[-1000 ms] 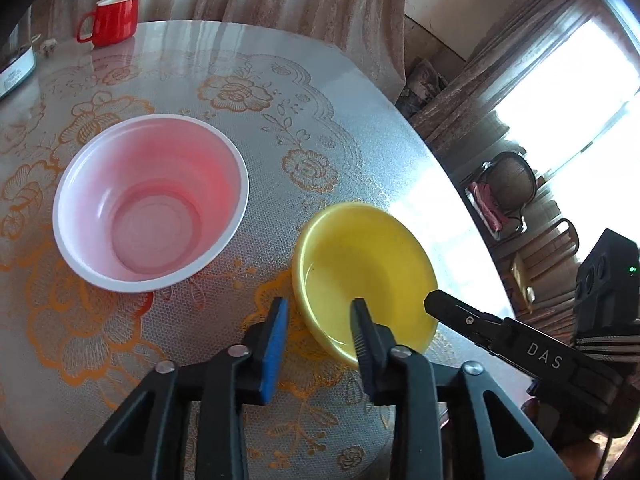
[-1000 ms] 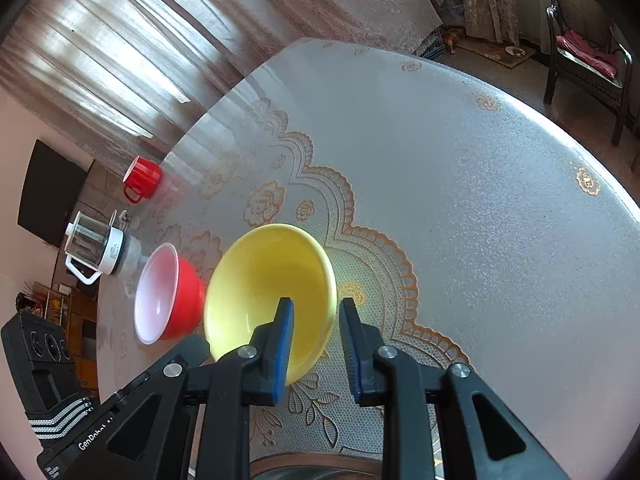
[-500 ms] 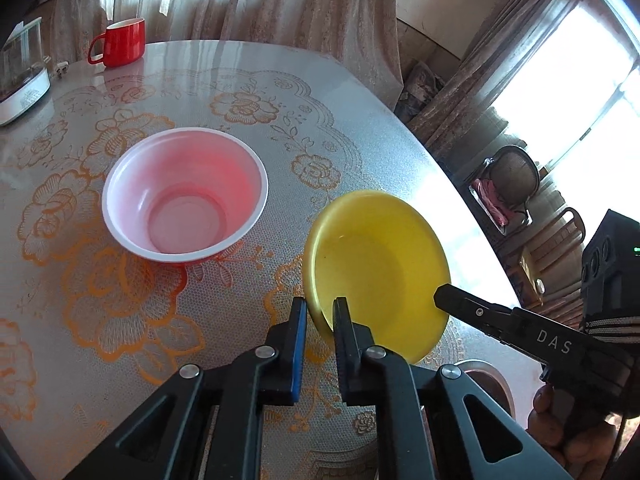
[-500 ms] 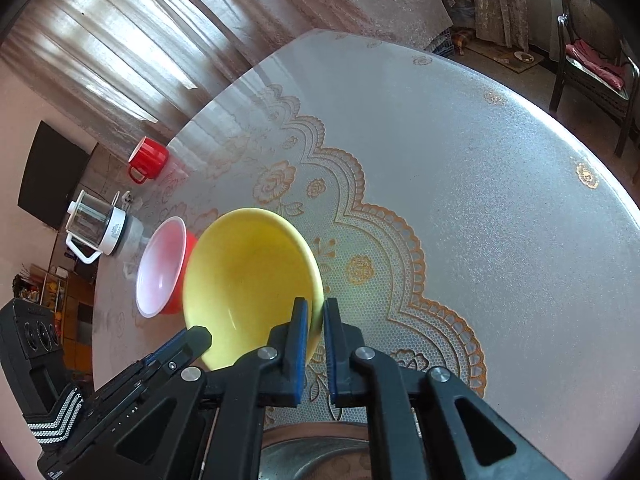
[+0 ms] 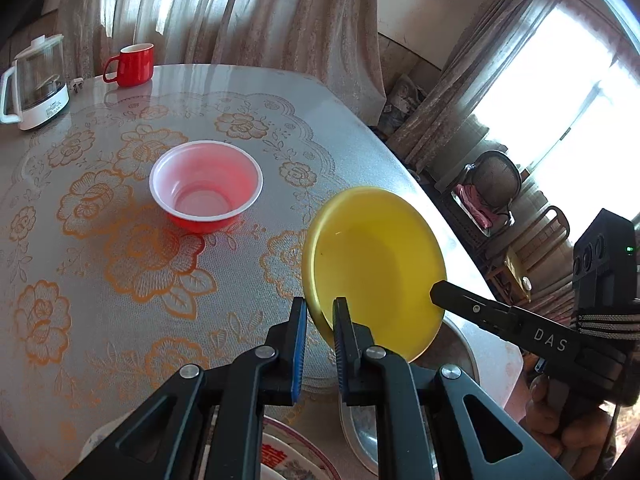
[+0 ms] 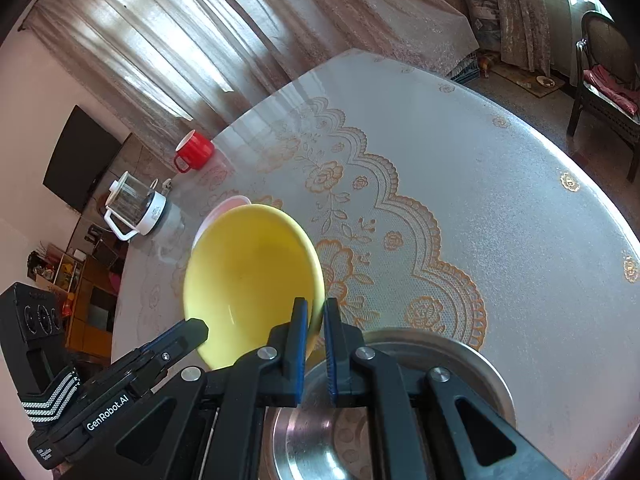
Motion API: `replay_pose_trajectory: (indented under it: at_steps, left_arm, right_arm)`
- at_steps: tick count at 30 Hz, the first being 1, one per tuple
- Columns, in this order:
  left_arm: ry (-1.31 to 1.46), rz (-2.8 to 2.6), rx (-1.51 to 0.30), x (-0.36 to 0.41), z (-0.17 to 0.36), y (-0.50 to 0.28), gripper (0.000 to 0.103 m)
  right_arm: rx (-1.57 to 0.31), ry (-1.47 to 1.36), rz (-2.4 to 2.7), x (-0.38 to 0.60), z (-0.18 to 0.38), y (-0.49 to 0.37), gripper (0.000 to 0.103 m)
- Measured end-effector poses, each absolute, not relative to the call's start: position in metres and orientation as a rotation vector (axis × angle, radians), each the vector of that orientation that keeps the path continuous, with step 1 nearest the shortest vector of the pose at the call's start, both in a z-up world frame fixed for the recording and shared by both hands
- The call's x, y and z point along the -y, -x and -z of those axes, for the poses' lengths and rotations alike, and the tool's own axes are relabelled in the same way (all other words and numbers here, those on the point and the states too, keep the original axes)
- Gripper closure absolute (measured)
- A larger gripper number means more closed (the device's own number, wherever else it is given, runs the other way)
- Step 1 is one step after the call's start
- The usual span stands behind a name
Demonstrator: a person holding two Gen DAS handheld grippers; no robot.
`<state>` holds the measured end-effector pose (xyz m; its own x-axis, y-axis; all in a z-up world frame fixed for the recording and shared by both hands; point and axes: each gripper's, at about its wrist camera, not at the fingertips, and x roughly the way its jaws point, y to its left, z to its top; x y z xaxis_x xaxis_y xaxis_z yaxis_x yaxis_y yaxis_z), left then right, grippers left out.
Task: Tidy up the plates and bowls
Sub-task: 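Lift the yellow bowl and carry it over the steel bowl, then lower the yellow bowl into the steel bowl and open the right gripper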
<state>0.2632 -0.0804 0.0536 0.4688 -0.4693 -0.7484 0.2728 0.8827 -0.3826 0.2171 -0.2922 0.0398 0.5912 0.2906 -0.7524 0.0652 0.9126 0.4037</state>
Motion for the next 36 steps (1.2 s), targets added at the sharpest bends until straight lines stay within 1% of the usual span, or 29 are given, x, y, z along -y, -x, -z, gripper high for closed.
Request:
replay_pose_trajectory:
  at_steps: [9,17,25,36]
  left_arm:
    - [0.166,0.529,-0.953,0.094,-0.057,-0.208,0.091]
    - [0.132,0.577,-1.003,0.117,-0.041,-0.183,0.091]
    - [0.111,0.589,-1.032,0.130,-0.029,-0.172,0.091]
    - [0.121,0.565,-1.086,0.132,-0.013,-0.183,0.091]
  right_arm:
    - [-0.916,-0.366,-0.121,0.299,-0.044,-0.153,0.096]
    - [-0.917,-0.338,-0.063,0.313,-0.038,-0.111,0.095]
    - [-0.947,-0.380,-0.037,0.327,-0.020,-0.098,0.095]
    - [-0.958,-0.366,-0.036,0.329,-0.011,-0.098,0.095]
